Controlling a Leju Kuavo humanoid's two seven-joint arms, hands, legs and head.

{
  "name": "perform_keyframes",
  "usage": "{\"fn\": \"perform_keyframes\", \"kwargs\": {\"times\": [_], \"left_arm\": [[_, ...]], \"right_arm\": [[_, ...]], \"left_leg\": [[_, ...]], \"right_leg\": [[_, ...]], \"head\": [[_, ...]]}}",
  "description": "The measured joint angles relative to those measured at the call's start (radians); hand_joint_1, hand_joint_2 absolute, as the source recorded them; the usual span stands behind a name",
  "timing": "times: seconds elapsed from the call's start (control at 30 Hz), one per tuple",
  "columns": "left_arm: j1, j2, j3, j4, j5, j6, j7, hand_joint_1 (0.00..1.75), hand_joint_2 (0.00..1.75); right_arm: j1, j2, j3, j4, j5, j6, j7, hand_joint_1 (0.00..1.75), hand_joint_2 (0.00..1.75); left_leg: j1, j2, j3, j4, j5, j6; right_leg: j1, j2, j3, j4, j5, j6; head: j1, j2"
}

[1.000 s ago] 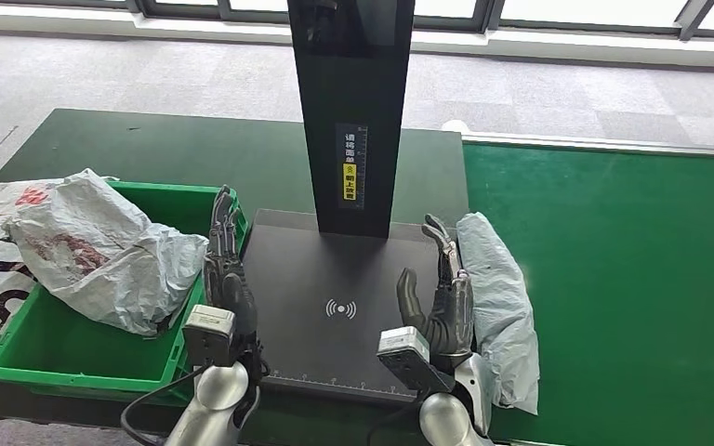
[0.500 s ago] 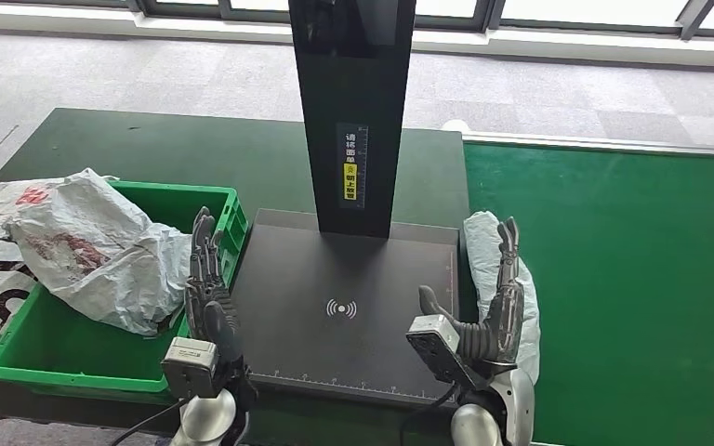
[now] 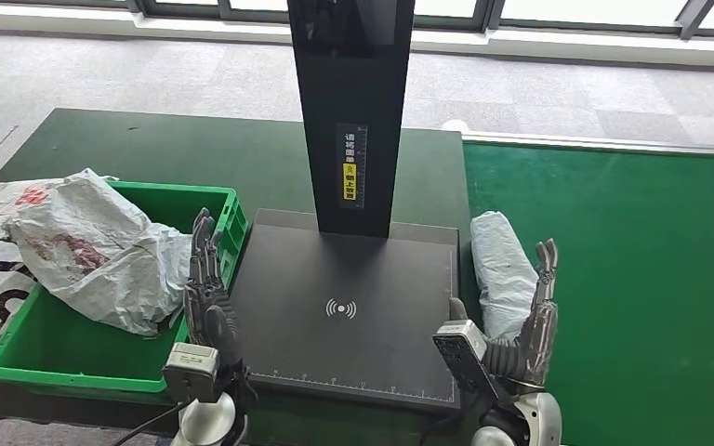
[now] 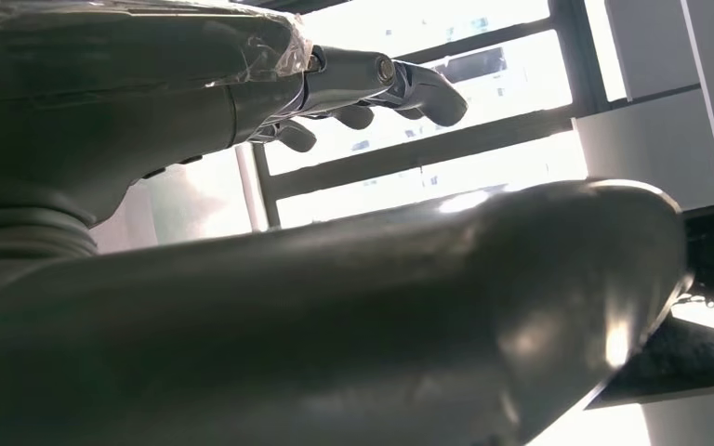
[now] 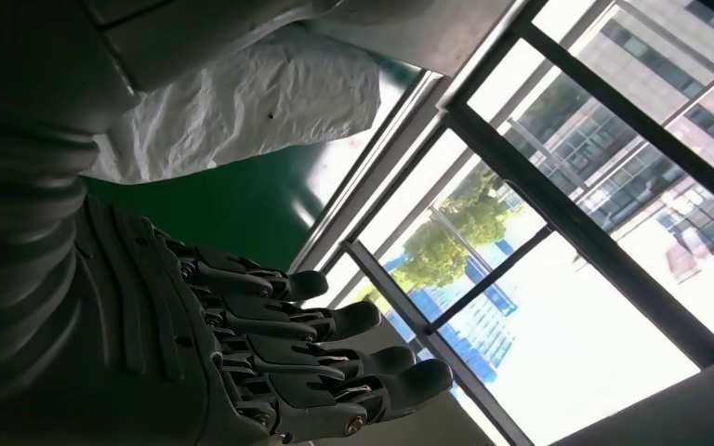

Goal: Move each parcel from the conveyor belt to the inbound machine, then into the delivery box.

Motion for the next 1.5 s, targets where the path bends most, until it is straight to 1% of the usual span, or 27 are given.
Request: {"fn": "perform_keyframes", "kwargs": {"times": [0.1,0.17,0.37,0.47,0.57,0.93,1.33,1.5], "left_arm": [[0.001,-0.003,0.001,0.000,-0.008,-0.004,0.000,0.00,0.00],[0.001,-0.004,0.004,-0.001,-0.012,-0.008,0.000,0.00,0.00],[0.012,-0.021,0.025,-0.018,-0.046,-0.032,0.000,0.00,0.00],[0.016,-0.033,0.044,-0.026,-0.065,-0.054,0.000,0.00,0.00],[0.017,-0.043,0.055,-0.030,-0.074,-0.067,0.000,0.00,0.00],[0.016,-0.052,0.066,-0.033,-0.078,-0.076,0.000,0.00,0.00],[0.016,-0.052,0.066,-0.032,-0.077,-0.084,0.000,0.00,0.00],[0.015,-0.052,0.066,-0.024,-0.053,-0.123,0.000,0.00,0.00]], "right_arm": [[0.007,0.000,0.000,-0.019,0.024,0.000,0.037,0.00,1.75],[0.009,-0.004,0.000,-0.023,0.034,0.012,0.077,0.00,1.75],[-0.003,-0.028,-0.014,-0.005,0.077,0.143,0.224,0.00,1.75],[-0.003,-0.034,-0.039,0.005,0.114,0.193,0.280,0.00,1.75],[0.007,-0.038,-0.061,0.007,0.141,0.220,0.317,0.00,1.75],[0.032,-0.041,-0.127,0.007,0.167,0.216,0.369,0.00,1.75],[0.039,-0.041,-0.158,0.007,0.167,0.214,0.373,0.00,1.75],[0.053,-0.042,-0.217,0.007,0.137,0.207,0.357,0.00,1.75]], "left_leg": [[0.000,0.000,0.000,0.000,0.000,0.000],[0.000,0.000,0.000,0.000,0.000,0.000],[0.000,0.000,0.000,0.000,0.000,0.000],[0.000,0.000,0.000,0.000,0.000,0.000],[0.000,0.000,0.000,0.000,0.000,0.000],[0.000,0.000,0.000,0.000,0.000,0.000],[0.000,0.000,0.000,0.000,0.000,0.000],[0.000,0.000,0.000,0.000,0.000,0.000]], "right_leg": [[0.000,0.000,0.000,0.000,0.000,0.000],[0.000,0.000,0.000,0.000,0.000,0.000],[0.000,0.000,0.000,0.000,0.000,0.000],[0.000,0.000,0.000,0.000,0.000,0.000],[0.000,0.000,0.000,0.000,0.000,0.000],[0.000,0.000,-0.001,0.000,0.000,0.000],[0.000,0.000,-0.001,0.000,0.000,0.000],[0.000,0.000,-0.001,0.000,0.000,0.000]], "head": [[0.000,0.000],[0.000,0.000],[0.000,0.000],[0.000,0.000],[0.000,0.000],[0.000,0.000],[0.000,0.000],[0.000,0.000]]}}
